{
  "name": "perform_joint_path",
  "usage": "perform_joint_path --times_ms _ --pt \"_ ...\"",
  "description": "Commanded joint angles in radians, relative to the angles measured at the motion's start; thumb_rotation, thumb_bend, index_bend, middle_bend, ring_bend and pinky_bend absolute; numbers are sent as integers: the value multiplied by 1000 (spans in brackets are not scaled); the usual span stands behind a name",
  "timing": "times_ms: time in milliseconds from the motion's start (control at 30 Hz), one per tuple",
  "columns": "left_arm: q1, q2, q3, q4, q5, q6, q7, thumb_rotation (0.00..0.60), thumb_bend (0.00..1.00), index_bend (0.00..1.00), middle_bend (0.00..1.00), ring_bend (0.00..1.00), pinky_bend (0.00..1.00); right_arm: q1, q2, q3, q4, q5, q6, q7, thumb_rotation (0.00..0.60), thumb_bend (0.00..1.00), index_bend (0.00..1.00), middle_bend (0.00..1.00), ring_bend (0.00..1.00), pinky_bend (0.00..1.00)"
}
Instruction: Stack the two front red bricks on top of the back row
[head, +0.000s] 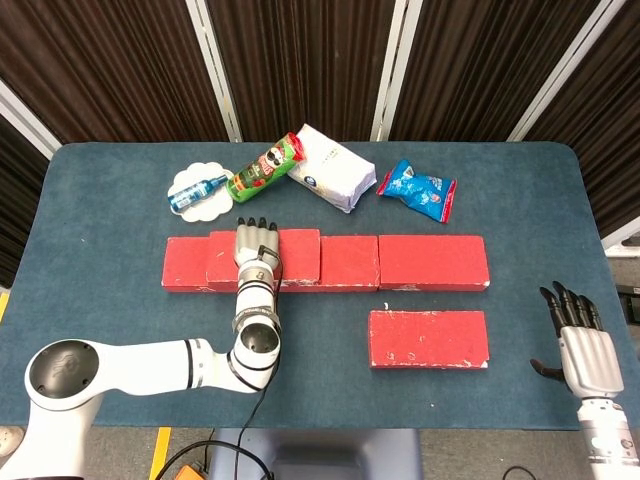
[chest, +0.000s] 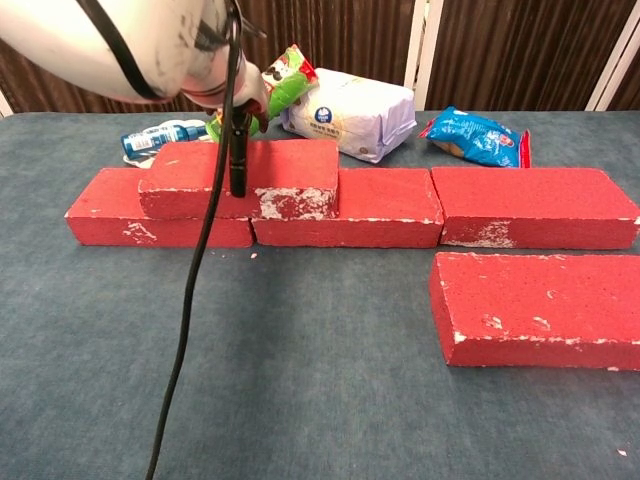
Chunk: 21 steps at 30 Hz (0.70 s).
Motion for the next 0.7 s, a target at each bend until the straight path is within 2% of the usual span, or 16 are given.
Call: perform_joint_path --times_ms 33,167,267,367,433,467,500,533,700 --pt "9 40 -32 -64 6 17 -35 600 0 0 0 0 72 0 2 -1 0 -1 -1 3 600 0 140 26 0 0" --pt "80 116 -71 -183 91 -81 -158 600 0 0 0 0 58 0 3 -2 -1 -4 -1 9 600 0 140 26 0 0" --pt "166 206 -47 -281 256 -180 -259 600 0 0 0 0 44 -3 7 -5 -4 -12 4 15 600 0 140 26 0 0" --pt "191 228 -39 -306 298 -203 -294 600 0 0 0 0 39 -4 7 -6 -5 -14 4 17 600 0 140 26 0 0" --pt "255 286 -30 -363 397 -252 -376 600 0 0 0 0 37 -5 10 -9 -7 -19 5 21 600 0 141 26 0 0" --pt "318 337 -28 -415 495 -256 -435 600 0 0 0 0 36 -7 12 -10 -10 -22 8 23 600 0 141 26 0 0" --pt "441 421 -11 -516 656 -263 -533 600 0 0 0 0 36 -8 14 -11 -11 -26 10 27 600 0 141 26 0 0" --pt "511 465 6 -555 756 -285 -596 600 0 0 0 0 36 -9 15 -12 -12 -28 10 28 600 0 142 26 0 0" --pt "820 648 79 -628 1178 -296 -937 600 0 0 0 0 36 -11 18 -13 -13 -35 14 38 600 0 142 26 0 0"
